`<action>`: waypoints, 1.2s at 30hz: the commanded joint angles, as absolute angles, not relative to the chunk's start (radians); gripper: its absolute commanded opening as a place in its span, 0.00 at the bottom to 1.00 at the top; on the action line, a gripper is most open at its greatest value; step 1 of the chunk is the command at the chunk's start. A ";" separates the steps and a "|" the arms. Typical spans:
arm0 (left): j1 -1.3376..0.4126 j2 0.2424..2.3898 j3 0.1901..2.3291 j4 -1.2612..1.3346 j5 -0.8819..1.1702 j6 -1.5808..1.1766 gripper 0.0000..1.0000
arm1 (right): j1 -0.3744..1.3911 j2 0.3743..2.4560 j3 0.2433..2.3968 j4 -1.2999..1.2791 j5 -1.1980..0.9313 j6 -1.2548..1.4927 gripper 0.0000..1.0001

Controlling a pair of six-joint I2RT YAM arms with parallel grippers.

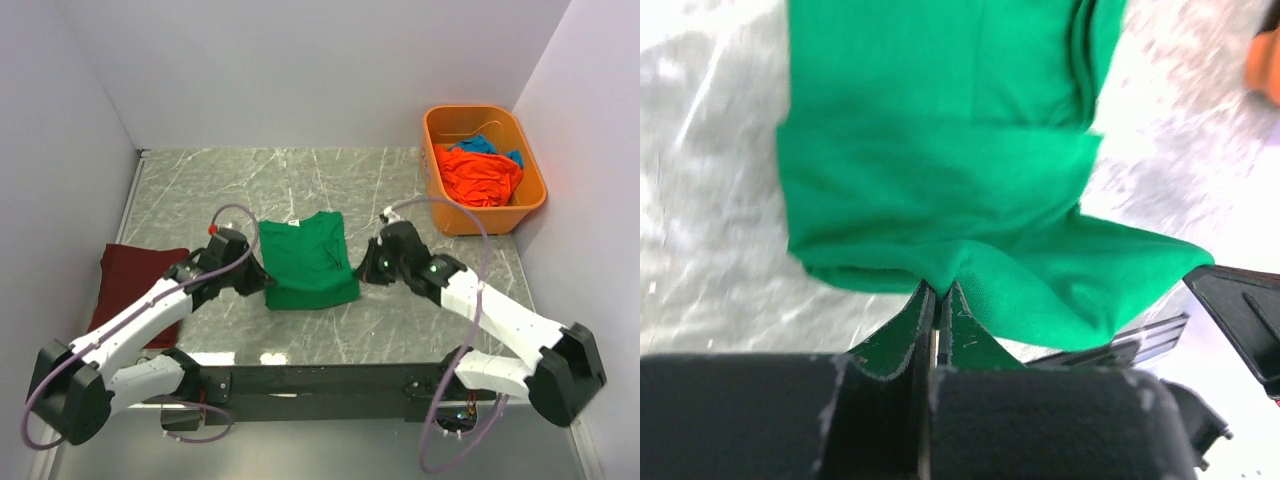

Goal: Fold and stack the t-shirts
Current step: Fold the tshirt

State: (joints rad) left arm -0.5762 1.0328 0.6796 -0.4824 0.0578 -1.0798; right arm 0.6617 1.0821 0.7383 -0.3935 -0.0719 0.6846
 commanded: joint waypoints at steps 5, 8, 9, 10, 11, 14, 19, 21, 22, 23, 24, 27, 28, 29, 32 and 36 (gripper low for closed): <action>-0.442 1.187 0.847 -0.374 0.169 -1.008 0.01 | 0.552 1.319 0.994 -0.310 -0.144 0.586 0.00; -0.388 1.267 0.903 -0.356 0.202 -0.996 0.01 | 0.525 1.429 1.089 -0.298 -0.169 0.577 0.00; -0.361 1.287 0.928 -0.345 0.204 -0.994 0.01 | 0.519 1.459 1.133 -0.295 -0.178 0.574 0.00; -0.344 1.326 0.940 -0.339 0.219 -0.993 0.01 | 0.509 1.488 1.158 -0.291 -0.186 0.574 0.00; -0.328 1.347 0.951 -0.327 0.233 -0.986 0.01 | 0.500 1.538 1.181 -0.287 -0.192 0.572 0.00; -0.275 1.420 0.995 -0.304 0.244 -0.977 0.01 | 0.482 1.613 1.261 -0.264 -0.213 0.569 0.00; -0.203 1.535 1.054 -0.261 0.259 -0.976 0.01 | 0.443 1.776 1.403 -0.249 -0.252 0.571 0.00; -0.172 1.568 1.069 -0.238 0.281 -0.979 0.01 | 0.431 1.837 1.465 -0.250 -0.259 0.568 0.00; -0.163 1.598 1.075 -0.229 0.288 -0.983 0.01 | 0.425 1.857 1.485 -0.249 -0.268 0.566 0.00; -0.144 1.612 1.084 -0.215 0.297 -0.983 0.01 | 0.419 1.894 1.505 -0.249 -0.273 0.568 0.00; -0.135 1.626 1.103 -0.206 0.299 -0.985 0.01 | 0.407 1.913 1.541 -0.250 -0.281 0.569 0.00; -0.109 1.687 1.158 -0.180 0.314 -0.988 0.01 | 0.388 1.971 1.600 -0.245 -0.293 0.571 0.00; -0.104 1.721 1.173 -0.170 0.322 -0.985 0.01 | 0.377 1.983 1.612 -0.242 -0.298 0.571 0.00; -0.097 1.738 1.192 -0.164 0.325 -0.983 0.01 | 0.371 2.005 1.621 -0.239 -0.302 0.572 0.00; -0.092 1.813 1.271 -0.155 0.351 -0.973 0.01 | 0.351 2.040 1.643 -0.224 -0.319 0.581 0.00; -0.089 1.897 1.363 -0.141 0.368 -0.965 0.01 | 0.337 2.097 1.689 -0.230 -0.333 0.581 0.00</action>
